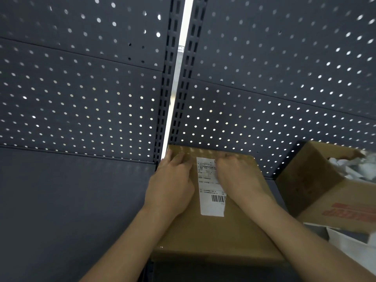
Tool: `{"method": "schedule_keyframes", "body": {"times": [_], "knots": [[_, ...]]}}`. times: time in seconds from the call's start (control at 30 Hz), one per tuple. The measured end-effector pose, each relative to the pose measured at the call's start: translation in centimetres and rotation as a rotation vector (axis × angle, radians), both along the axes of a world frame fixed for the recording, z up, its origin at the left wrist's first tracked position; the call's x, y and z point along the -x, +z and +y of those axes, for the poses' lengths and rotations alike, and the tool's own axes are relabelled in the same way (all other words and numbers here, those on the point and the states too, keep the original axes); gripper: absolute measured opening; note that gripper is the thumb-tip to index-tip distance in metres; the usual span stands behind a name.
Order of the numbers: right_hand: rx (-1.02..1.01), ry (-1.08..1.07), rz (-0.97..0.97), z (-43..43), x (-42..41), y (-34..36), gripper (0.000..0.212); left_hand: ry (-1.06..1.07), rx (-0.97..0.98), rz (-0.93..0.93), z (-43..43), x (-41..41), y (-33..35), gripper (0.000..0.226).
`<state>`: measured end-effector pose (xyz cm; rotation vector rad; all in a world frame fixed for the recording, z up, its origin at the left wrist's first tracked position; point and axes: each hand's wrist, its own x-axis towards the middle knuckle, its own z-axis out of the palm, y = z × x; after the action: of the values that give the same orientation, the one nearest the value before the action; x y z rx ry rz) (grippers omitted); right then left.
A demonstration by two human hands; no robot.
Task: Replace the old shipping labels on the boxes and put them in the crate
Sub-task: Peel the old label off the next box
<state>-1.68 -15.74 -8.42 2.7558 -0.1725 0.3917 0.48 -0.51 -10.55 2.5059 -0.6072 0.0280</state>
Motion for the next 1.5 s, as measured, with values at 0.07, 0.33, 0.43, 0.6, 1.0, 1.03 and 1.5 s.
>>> {"method": "schedule_keyframes", "body": {"times": [0.07, 0.33, 0.43, 0.6, 1.0, 1.03, 1.5], "knots": [[0.027, 0.002, -0.035, 0.0, 0.1, -0.3, 0.037, -0.002, -0.003, -0.007, 0.0, -0.1, -0.1, 0.051], [-0.045, -0.084, -0.016, 0.4, -0.1, -1.1, 0.013, 0.002, -0.007, -0.019, -0.1, -0.3, -0.4, 0.049], [-0.073, -0.087, 0.023, 0.3, 0.0, -0.7, 0.025, 0.001, -0.01, -0.003, -0.2, -0.2, -0.2, 0.049], [-0.104, -0.083, 0.09, 0.0, 0.0, -0.5, 0.026, 0.012, -0.036, 0.0, -0.2, -0.2, -0.1, 0.048], [-0.396, -0.018, -0.077, -2.7, -0.4, -0.8, 0.014, 0.009, -0.014, -0.011, 0.0, 0.1, 0.0, 0.054], [-0.39, -0.012, -0.07, -2.8, -0.4, -0.9, 0.015, 0.011, -0.012, -0.015, 0.0, 0.1, 0.0, 0.054], [-0.277, -0.124, 0.147, 0.0, 0.0, 1.6, 0.02, 0.028, 0.008, -0.008, 0.1, 0.0, 0.1, 0.054]]}}
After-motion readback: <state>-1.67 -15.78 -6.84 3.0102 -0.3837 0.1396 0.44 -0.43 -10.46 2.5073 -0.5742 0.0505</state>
